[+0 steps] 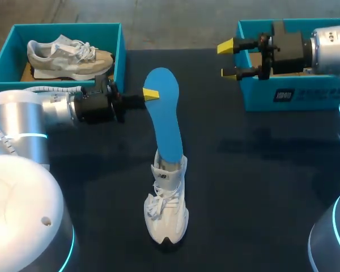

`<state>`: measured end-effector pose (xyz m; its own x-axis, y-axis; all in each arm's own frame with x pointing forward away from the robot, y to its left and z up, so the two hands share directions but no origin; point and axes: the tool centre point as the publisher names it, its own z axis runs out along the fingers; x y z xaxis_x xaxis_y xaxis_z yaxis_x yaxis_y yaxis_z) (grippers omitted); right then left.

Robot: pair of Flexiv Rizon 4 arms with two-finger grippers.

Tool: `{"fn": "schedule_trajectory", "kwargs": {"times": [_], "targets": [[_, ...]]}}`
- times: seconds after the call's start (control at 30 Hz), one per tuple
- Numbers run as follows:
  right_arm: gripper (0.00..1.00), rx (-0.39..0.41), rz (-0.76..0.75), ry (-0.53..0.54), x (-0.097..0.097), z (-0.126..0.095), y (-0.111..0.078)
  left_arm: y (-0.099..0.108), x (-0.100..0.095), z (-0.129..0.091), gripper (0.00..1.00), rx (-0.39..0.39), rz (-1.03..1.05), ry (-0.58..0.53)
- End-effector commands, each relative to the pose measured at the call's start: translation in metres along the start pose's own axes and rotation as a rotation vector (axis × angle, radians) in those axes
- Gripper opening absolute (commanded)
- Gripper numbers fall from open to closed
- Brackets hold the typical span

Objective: Take the shoe out of the shoebox, open the shoe tongue, remove and reinsert the insole, then place the shoe into the shoebox

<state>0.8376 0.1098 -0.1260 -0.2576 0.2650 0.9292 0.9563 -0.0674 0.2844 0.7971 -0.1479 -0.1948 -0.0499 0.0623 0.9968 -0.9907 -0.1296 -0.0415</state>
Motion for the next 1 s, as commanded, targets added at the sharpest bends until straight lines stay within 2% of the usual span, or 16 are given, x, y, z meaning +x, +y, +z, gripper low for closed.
{"fn": "schedule_trajectory", "kwargs": {"times": [0.03, 0.37, 0.43, 0.53, 0.67, 1.0], "targets": [[1.00, 0.100, 0.005, -0.174, 0.025, -0.009, 0.013, 0.000, 0.000, -0.001, 0.00, -0.002, 0.000, -0.002], [1.00, 0.240, 0.005, -0.592, 0.076, -0.015, 0.027, 0.000, 0.000, -0.001, 0.00, -0.002, 0.000, -0.002], [1.00, 0.250, -0.008, -0.650, 0.084, -0.013, 0.029, 0.000, 0.000, -0.001, 0.00, -0.002, 0.000, -0.002], [1.00, 0.258, -0.008, -0.798, 0.098, -0.009, 0.030, 0.000, 0.000, -0.001, 0.00, -0.002, 0.000, -0.002], [1.00, 0.276, 0.009, -0.963, 0.106, -0.001, 0.029, 0.000, 0.000, -0.001, 0.00, -0.002, 0.000, -0.002], [1.00, 0.290, -0.010, -1.147, 0.122, 0.034, 0.022, 0.000, 0.000, -0.001, 0.00, -0.002, 0.000, -0.002]]}}
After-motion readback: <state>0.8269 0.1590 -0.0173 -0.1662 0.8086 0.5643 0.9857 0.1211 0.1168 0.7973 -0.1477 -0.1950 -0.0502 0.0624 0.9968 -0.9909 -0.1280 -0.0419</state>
